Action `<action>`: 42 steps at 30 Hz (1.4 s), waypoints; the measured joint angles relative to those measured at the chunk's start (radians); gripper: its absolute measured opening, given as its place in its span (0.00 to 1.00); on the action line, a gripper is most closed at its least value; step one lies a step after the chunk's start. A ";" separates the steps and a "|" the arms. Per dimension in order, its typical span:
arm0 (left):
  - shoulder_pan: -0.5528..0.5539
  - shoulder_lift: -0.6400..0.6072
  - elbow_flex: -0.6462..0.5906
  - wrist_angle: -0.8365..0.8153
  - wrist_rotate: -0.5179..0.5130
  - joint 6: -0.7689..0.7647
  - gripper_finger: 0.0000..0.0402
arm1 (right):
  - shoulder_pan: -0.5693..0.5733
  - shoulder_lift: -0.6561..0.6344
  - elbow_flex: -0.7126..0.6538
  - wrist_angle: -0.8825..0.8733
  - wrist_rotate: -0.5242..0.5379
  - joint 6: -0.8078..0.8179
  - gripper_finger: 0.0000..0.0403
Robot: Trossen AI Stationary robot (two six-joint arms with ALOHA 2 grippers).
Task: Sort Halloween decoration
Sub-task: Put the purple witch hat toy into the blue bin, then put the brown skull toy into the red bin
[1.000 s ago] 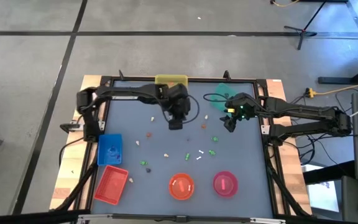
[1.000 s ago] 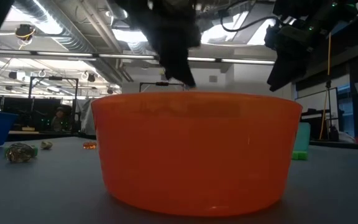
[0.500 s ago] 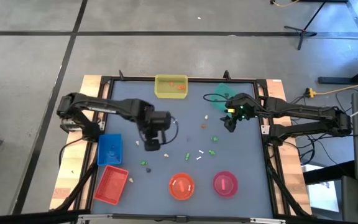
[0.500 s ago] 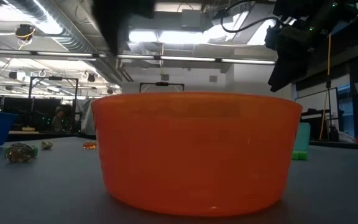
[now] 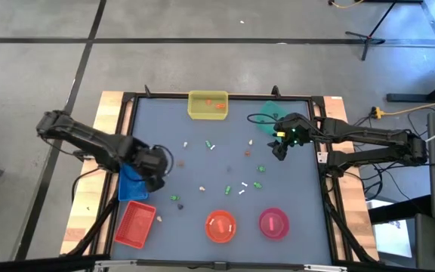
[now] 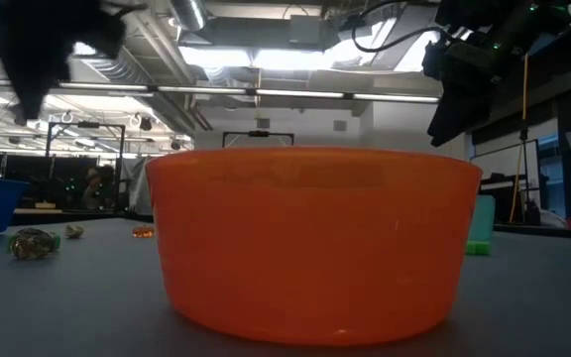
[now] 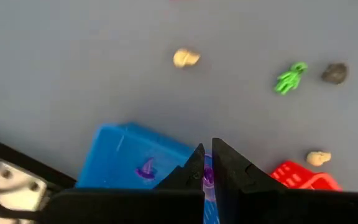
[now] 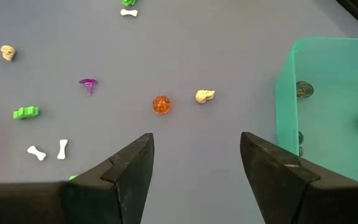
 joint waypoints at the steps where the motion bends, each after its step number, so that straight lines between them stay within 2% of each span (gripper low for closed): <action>1: -0.010 -0.027 -0.035 0.014 0.002 -0.027 0.00 | 0.000 0.000 0.000 0.000 0.000 0.000 0.59; 6: -0.050 -0.131 -0.175 0.025 0.009 -0.117 0.00 | 0.000 0.000 0.000 0.000 0.000 0.000 0.59; 11: -0.067 -0.179 -0.270 0.028 0.041 -0.128 0.00 | 0.000 0.000 0.000 0.000 0.000 0.000 0.59; 21: -0.069 -0.178 -0.316 0.072 0.071 -0.086 0.01 | 0.000 0.000 0.000 0.007 0.001 0.000 0.59; 25: -0.069 -0.178 -0.316 0.072 0.070 -0.090 0.07 | 0.000 0.000 0.000 0.007 0.002 0.000 0.59; 36: -0.069 -0.178 -0.316 0.077 0.069 -0.115 0.34 | 0.000 0.000 0.000 0.007 0.003 0.000 0.59; 42: -0.068 -0.178 -0.316 0.082 0.070 -0.152 0.43 | 0.000 0.000 0.000 0.007 0.003 0.000 0.59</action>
